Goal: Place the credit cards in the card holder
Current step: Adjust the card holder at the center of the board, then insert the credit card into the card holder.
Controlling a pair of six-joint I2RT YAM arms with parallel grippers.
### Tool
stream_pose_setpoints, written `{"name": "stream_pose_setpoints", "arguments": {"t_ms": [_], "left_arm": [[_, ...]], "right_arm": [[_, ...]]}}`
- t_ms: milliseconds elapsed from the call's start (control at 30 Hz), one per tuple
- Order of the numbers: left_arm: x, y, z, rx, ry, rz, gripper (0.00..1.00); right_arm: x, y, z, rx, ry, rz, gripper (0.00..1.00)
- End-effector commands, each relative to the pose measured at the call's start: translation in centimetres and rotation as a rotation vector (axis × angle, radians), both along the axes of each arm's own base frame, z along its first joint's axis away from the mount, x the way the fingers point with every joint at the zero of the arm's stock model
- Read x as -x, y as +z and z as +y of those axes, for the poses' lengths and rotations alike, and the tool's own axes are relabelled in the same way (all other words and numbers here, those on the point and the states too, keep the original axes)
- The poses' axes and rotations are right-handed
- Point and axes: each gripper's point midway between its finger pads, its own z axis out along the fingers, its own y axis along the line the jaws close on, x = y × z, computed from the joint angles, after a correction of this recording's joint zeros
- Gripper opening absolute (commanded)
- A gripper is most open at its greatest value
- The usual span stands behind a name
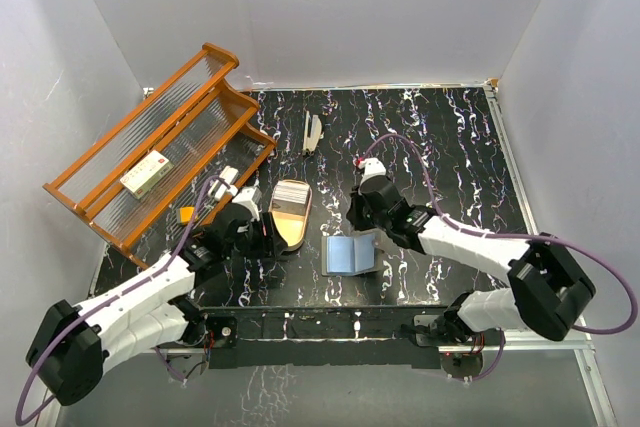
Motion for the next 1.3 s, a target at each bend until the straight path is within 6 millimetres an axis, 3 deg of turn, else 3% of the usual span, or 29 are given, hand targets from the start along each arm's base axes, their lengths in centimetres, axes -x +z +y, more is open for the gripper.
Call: {"name": "stream_pose_setpoints", "arguments": {"t_ms": [0, 233, 433, 633, 867, 1267], "left_arm": [[-0.4, 3.6, -1.3, 0.068, -0.033, -0.051, 0.51], [0.8, 4.9, -3.8, 0.144, -0.125, 0.012, 0.41], [1.9, 5.1, -6.6, 0.108, -0.215, 0.01, 0.28], [2.9, 3.6, -8.9, 0.071, -0.294, 0.046, 0.0], [2.8, 2.2, -10.2, 0.04, -0.316, 0.05, 0.0], [3.3, -1.7, -11.2, -0.044, -0.336, 0.092, 0.0]], "right_arm": [[1.2, 3.2, 0.4, -0.097, -0.034, 0.047, 0.0], [3.9, 3.2, -0.7, -0.19, -0.095, 0.133, 0.0], [5.3, 1.1, -1.4, -0.162, -0.095, 0.196, 0.0], [6.1, -0.6, -2.3, -0.129, -0.116, 0.24, 0.0], [6.9, -1.7, -2.5, -0.19, -0.101, 0.294, 0.0], [7.8, -1.8, -2.2, -0.292, -0.095, 0.313, 0.0]]}}
